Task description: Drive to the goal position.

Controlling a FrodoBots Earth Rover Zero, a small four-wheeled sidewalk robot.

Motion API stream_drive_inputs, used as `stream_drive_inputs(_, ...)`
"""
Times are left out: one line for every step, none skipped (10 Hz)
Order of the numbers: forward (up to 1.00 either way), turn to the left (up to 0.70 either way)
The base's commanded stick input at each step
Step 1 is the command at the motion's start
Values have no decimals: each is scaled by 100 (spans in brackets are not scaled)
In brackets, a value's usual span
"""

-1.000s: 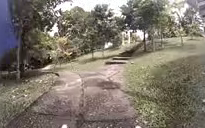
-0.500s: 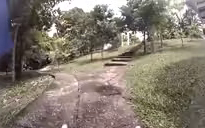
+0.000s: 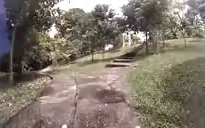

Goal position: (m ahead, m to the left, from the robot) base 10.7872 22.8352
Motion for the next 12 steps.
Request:
stream_drive_inputs(50,1)
stream_drive_inputs(50,0)
stream_drive_inputs(50,0)
stream_drive_inputs(50,17)
stream_drive_inputs(50,37)
stream_drive_inputs(50,2)
stream_drive_inputs(50,0)
stream_drive_inputs(50,3)
stream_drive_inputs(50,45)
stream_drive_inputs(50,42)
stream_drive_inputs(50,21)
stream_drive_inputs(50,1)
